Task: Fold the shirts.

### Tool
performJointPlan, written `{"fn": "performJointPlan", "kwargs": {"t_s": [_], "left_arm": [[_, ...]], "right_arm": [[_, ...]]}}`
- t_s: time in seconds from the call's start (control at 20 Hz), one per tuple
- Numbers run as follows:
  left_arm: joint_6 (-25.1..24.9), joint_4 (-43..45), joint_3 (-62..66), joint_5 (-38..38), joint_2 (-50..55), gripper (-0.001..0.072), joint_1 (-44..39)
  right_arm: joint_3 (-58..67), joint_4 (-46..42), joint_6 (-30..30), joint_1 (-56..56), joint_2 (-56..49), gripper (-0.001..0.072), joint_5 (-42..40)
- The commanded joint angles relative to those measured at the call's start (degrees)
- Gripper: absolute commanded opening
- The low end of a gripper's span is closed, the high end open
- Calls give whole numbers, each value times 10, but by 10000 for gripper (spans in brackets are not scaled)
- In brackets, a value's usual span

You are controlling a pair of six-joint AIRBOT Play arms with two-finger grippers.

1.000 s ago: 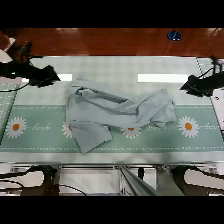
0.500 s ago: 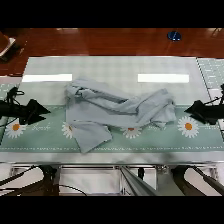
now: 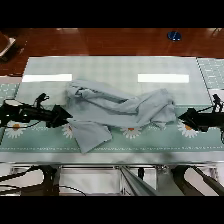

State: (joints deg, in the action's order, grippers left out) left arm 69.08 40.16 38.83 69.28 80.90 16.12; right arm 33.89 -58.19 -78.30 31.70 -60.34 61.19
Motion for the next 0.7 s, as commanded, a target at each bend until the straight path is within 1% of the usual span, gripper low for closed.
{"fn": "performJointPlan", "kwargs": {"t_s": [0.0, 0.05, 0.1, 0.2, 0.3, 0.55, 0.65], "left_arm": [[-5, -23, 23, -20, 43, 358, -73], [-5, -23, 34, -20, 48, 77, -82], [-11, -23, 44, -20, 49, 22, -89], [-16, -23, 62, -16, 49, 21, -91], [-16, -23, 71, -11, 49, 21, -90], [-16, -23, 72, -11, 49, 21, -90], [-16, -23, 72, -12, 49, 21, -90]], "right_arm": [[-3, 3, 0, 0, -1, 407, 0], [-3, 2, 0, 0, -8, 407, 1], [-3, 2, 0, 0, -19, 407, 3], [-3, 10, 0, 0, -48, 407, 4], [-3, 38, 12, 0, -75, 407, -10], [3, 172, 83, -1, -142, 407, -39], [22, 186, 92, -23, -169, 407, -41]]}}
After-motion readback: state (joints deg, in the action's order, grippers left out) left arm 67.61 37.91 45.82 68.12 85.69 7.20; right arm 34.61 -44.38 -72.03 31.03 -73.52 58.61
